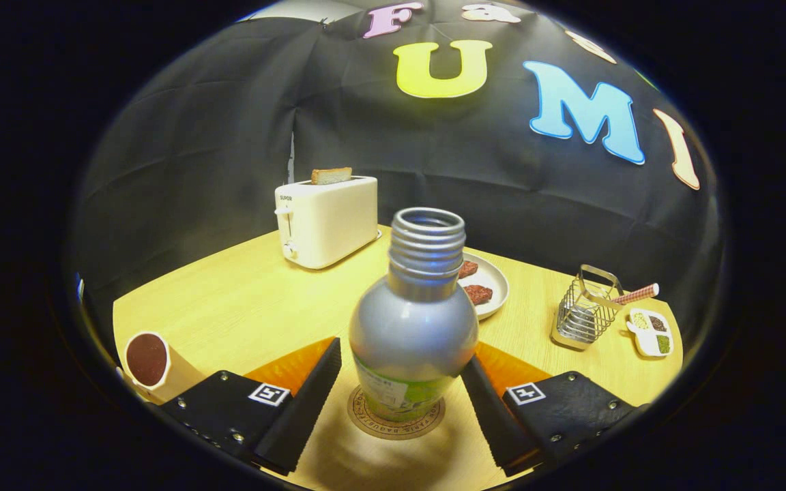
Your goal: Take the bottle from table, then pour the juice into the cup, finally place the bottle on the coaster
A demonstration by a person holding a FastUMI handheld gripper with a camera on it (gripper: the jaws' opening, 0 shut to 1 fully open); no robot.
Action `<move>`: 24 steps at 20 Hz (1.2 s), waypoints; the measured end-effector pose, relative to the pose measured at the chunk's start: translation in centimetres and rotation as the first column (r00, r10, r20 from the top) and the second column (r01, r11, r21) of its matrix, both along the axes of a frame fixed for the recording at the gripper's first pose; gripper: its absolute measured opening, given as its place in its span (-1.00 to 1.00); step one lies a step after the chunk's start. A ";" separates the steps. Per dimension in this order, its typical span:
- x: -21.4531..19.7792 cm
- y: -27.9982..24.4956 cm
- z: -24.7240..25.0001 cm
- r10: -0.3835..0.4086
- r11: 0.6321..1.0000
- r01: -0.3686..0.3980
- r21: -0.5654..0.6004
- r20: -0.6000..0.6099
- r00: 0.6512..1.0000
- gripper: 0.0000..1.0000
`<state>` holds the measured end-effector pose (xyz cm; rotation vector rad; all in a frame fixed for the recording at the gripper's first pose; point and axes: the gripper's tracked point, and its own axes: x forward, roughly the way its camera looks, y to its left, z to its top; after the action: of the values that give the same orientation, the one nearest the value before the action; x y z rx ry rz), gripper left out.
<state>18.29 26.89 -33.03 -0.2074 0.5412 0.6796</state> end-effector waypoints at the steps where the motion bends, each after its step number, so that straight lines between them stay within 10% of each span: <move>1: 0.0 -0.3 0.4 -0.014 1.000 0.014 0.006 0.002 1.000 0.99; 12: -2.4 -4.8 10.9 -0.168 0.984 0.159 0.074 0.141 0.976 0.99; 24: -8.1 -13.6 23.7 -0.449 0.893 0.419 0.163 0.245 0.859 0.99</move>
<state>10.22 13.25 -9.30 -0.0732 0.2644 0.2267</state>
